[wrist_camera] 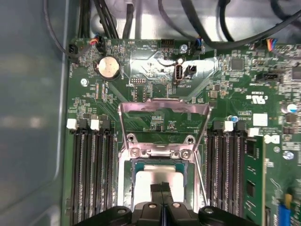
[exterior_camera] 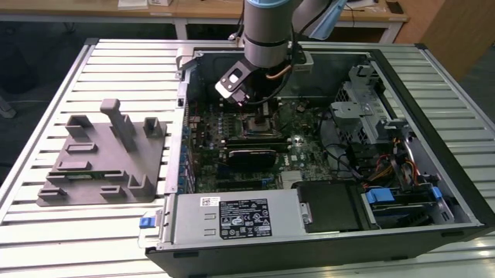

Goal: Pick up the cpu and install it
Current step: 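Place the cpu into insertion slot, then close the cpu cover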

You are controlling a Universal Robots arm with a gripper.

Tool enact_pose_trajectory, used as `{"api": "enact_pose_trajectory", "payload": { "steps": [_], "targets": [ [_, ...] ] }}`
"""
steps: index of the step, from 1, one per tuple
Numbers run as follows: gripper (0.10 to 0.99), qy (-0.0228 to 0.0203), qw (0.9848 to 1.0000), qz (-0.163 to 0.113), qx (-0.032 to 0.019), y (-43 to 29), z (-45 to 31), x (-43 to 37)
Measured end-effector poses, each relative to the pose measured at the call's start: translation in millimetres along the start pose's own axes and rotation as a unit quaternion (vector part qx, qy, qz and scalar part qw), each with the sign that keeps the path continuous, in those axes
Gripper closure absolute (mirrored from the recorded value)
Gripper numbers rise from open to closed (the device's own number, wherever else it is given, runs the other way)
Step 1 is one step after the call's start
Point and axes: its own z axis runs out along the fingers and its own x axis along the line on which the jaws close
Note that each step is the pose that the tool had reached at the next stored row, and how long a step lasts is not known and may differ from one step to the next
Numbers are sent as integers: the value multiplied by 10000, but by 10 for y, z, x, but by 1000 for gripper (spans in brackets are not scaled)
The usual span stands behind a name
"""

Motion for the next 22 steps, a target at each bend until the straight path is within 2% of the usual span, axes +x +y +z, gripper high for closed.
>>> {"api": "enact_pose_trajectory", "payload": {
  "steps": [8,10,22],
  "targets": [
    [980,-1,10000,2,-9,12,-296,5],
    [980,0,10000,2,-14,14,-344,6],
    [980,0,10000,2,-15,14,-361,6]
  ]
}}
